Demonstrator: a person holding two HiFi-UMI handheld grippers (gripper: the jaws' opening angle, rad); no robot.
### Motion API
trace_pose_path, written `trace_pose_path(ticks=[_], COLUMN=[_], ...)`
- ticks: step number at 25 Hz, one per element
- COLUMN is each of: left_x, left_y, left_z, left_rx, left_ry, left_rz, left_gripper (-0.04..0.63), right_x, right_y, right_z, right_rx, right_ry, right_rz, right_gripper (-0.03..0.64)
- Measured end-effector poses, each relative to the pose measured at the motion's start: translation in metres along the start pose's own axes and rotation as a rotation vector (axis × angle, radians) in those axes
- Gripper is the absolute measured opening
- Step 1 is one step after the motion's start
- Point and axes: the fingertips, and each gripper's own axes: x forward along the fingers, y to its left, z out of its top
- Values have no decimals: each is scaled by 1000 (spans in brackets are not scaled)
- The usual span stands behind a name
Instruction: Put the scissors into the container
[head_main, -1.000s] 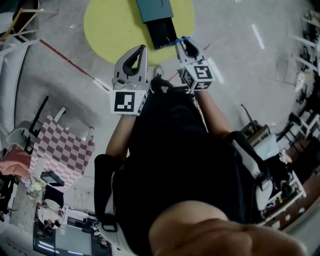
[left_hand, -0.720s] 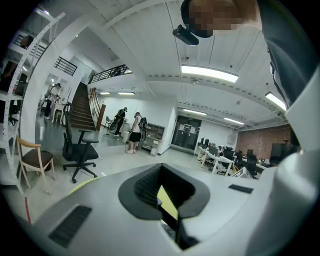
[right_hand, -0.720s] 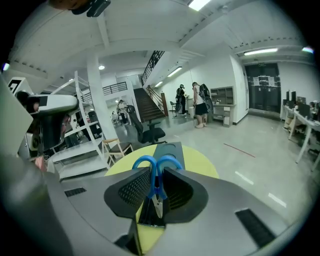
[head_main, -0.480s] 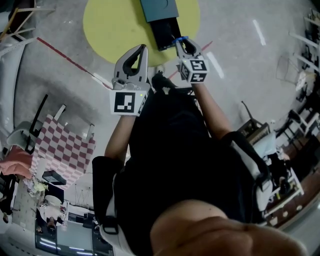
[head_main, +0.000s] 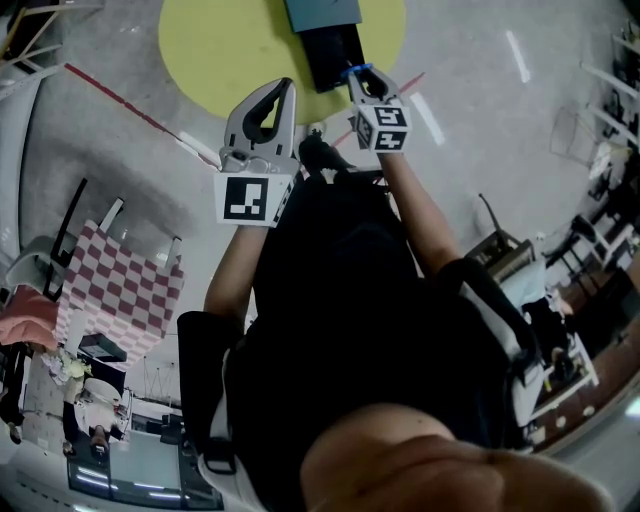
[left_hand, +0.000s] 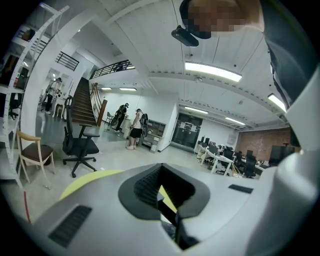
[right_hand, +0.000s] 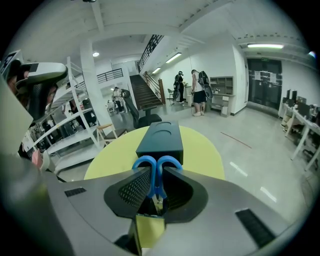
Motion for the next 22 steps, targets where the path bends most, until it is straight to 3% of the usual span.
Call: trace_pose_path(ticks=[22], left_x=[5], left_y=[-7], left_z=[-1], left_rx=[-12], left_ry=[4], left_rz=[-17], left_gripper=[-3], right_x=[31], right_y=[-6], right_z=[8], right_rx=[0], right_ry=[77], right_rz=[-9], right_gripper=[80])
